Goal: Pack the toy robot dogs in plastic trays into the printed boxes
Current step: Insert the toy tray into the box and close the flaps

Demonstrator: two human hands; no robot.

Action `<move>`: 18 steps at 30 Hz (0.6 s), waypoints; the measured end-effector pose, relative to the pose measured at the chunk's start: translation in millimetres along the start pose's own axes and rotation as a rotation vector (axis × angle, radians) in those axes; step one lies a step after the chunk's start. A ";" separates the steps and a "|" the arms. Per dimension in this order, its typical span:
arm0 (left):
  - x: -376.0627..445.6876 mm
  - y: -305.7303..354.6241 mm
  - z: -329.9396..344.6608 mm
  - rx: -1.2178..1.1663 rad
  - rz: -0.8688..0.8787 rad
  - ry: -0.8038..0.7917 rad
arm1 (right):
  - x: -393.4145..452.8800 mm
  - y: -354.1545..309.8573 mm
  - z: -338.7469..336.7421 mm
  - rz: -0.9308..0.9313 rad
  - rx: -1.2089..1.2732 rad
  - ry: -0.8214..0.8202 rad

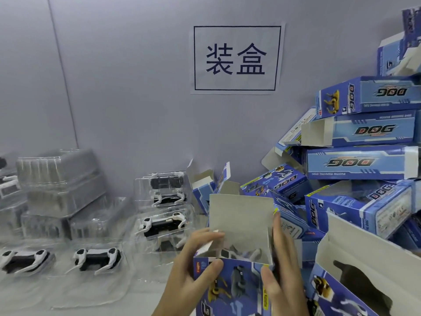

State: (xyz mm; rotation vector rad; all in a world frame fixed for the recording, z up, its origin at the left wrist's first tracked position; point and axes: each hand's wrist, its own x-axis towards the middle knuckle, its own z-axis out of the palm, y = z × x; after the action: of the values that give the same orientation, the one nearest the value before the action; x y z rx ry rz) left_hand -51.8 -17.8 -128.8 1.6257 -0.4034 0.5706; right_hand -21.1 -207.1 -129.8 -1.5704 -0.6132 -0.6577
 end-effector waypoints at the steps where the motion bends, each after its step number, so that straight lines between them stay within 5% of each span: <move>1: -0.4 -1.1 2.0 0.051 0.024 0.040 | -0.4 3.9 0.9 -0.025 -0.036 -0.003; 6: 0.7 -3.1 4.8 0.134 0.070 0.134 | -7.2 11.1 11.5 -0.012 0.237 0.030; 12: 2.4 -10.2 -5.6 0.118 0.022 0.132 | -5.3 11.7 8.8 -0.095 -0.048 -0.006; 18: 7.5 -5.1 -9.2 0.182 0.121 0.110 | 3.7 13.7 13.1 -0.055 0.019 -0.006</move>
State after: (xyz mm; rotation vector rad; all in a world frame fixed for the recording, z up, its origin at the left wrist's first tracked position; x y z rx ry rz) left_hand -44.1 -7.6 -128.0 1.7427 -0.3788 0.8036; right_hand -7.9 -195.3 -137.6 -1.5425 -0.6670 -0.6862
